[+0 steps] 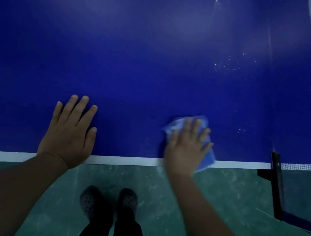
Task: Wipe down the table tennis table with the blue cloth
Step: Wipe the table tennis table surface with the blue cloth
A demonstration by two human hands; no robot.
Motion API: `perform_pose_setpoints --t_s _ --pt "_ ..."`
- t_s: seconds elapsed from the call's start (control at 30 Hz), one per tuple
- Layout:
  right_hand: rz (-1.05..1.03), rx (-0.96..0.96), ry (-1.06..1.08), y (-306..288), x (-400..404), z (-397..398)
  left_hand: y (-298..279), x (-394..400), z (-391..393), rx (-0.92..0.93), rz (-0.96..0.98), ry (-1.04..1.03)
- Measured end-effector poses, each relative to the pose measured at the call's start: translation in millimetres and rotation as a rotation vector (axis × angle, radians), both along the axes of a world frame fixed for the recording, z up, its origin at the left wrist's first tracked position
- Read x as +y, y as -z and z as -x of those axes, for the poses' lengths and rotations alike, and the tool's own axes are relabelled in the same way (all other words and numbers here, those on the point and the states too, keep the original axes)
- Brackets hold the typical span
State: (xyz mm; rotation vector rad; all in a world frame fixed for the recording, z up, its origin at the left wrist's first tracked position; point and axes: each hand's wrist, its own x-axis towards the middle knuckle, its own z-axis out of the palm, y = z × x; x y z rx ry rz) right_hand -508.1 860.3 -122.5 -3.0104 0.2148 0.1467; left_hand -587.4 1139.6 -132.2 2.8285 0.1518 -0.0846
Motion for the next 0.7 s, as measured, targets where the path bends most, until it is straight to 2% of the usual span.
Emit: perform_pose_setpoints --t_s 0.07,0.13,0.2,0.27,0.33,0.4,0.47,0.5,0.57,0.63,0.67,0.7 --pt "-0.011 0.022 -0.381 1.7 26.1 39.4 0.2 -0.7 1.7 -0.005 -0.002 -0.006" --pt "-0.038 0.035 -0.610 3.3 9.1 35.3 -0.4 -1.0 1.1 -0.011 0.000 -0.007" --pt "0.002 0.031 -0.501 4.3 -25.6 4.0 -0.7 -1.6 0.3 -0.013 0.003 -0.002" --pt "0.055 0.023 -0.193 0.6 -50.3 -34.3 -1.1 -3.4 0.3 -0.025 -0.010 -0.001" --pt "0.036 0.050 0.027 -4.7 -40.3 -61.7 0.0 -4.2 1.2 -0.039 -0.023 -0.005" --pt "0.035 0.027 0.053 -6.2 1.4 -72.4 -0.4 -5.8 -1.2 -0.048 -0.013 -0.011" --pt "0.021 -0.012 -0.138 -2.8 63.3 -65.9 -2.2 -6.1 -1.4 -0.069 0.028 -0.026" --pt "0.000 -0.034 -0.305 -1.1 95.5 -52.7 -2.3 -6.2 1.9 -0.092 0.067 -0.041" --pt "-0.017 -0.023 -0.789 1.0 147.1 -10.8 -1.2 -2.3 18.0 -0.154 0.150 -0.137" --pt "-0.020 0.021 -1.199 -0.6 161.3 2.6 0.7 1.7 41.4 -0.204 0.182 -0.257" --pt "-0.001 0.019 -1.319 1.3 159.9 -12.4 1.4 2.7 53.6 -0.218 0.174 -0.300" --pt "0.035 -0.013 -1.343 3.1 158.0 -35.9 1.2 3.9 63.4 -0.216 0.160 -0.330"
